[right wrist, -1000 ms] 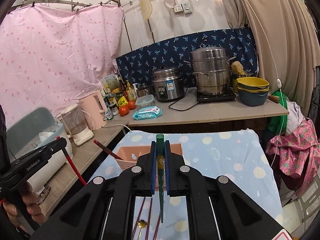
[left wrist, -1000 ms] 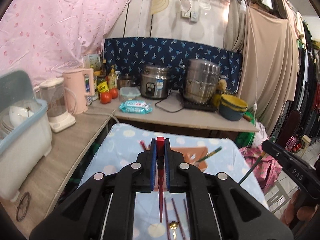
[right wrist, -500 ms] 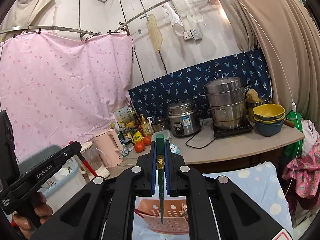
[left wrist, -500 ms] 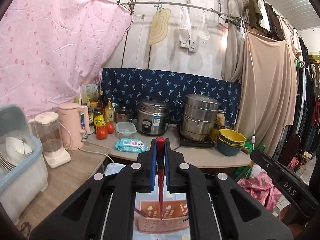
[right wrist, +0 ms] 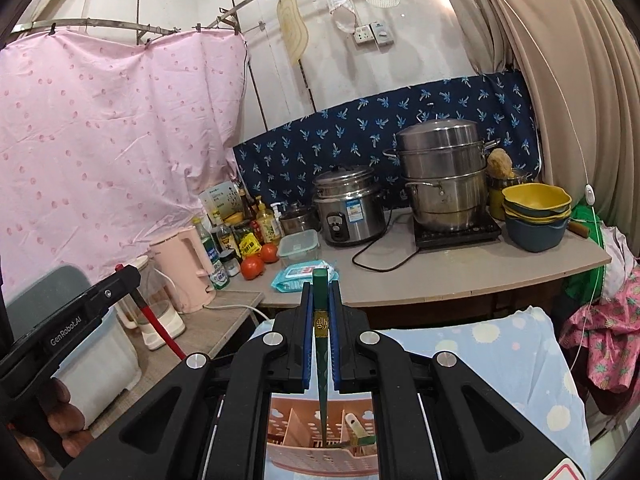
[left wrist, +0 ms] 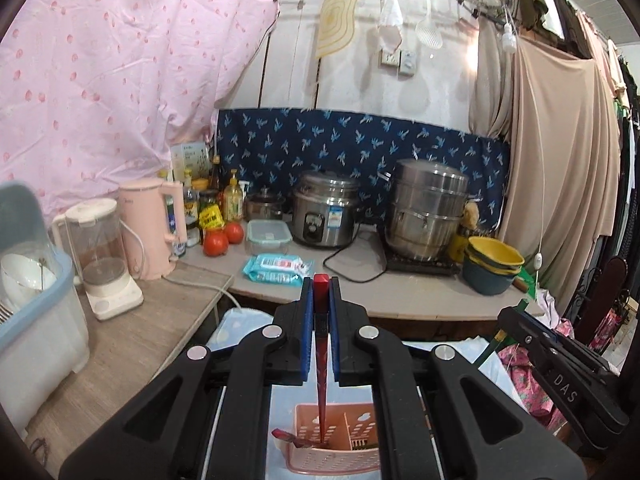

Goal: Organize utensils
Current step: 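Open the left tool over the holder while the right tool releases the green chopstick, then move both tools back down to the remaining dark red chopsticks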

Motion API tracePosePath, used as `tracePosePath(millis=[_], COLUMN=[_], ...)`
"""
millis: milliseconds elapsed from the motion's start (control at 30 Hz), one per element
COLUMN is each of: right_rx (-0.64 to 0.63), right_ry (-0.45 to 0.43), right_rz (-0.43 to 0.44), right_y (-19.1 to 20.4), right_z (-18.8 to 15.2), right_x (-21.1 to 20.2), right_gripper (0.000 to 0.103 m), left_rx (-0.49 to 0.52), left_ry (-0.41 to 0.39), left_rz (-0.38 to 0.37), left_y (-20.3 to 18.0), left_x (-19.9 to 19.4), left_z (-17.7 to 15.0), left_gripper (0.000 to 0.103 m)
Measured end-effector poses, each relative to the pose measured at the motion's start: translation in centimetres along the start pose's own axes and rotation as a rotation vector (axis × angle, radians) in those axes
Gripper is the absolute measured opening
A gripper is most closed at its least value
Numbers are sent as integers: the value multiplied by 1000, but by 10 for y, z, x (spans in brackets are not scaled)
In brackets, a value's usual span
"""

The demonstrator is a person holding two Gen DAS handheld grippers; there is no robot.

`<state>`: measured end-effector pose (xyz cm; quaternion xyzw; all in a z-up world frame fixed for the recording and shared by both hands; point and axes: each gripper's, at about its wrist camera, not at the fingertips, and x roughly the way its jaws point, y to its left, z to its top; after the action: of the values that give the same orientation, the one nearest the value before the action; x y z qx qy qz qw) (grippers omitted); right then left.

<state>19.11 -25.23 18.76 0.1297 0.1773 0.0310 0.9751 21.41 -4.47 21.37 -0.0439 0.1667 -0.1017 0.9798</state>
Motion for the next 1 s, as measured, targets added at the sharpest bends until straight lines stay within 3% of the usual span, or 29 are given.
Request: tracePosePath(millis=[367, 500, 600, 1000], right_rx=[-24, -39, -55, -75], right_ry=[101, 91, 85, 90], right_rz=[-27, -44, -49, -20], right_y=[-4, -2, 3, 12], right_z=[-31, -34, -33, -42], right_x=[22, 18, 13, -9], right_gripper=[8, 15, 15, 15], left_rx=[-15, 3, 0, 16], left_ry=[81, 84, 82, 94], left_rz=[27, 42, 48, 48], left_y=[8, 6, 5, 1], left_x=[18, 13, 9, -12], left_z=[-25, -28, -29, -41], left_gripper=[7, 11, 24, 25])
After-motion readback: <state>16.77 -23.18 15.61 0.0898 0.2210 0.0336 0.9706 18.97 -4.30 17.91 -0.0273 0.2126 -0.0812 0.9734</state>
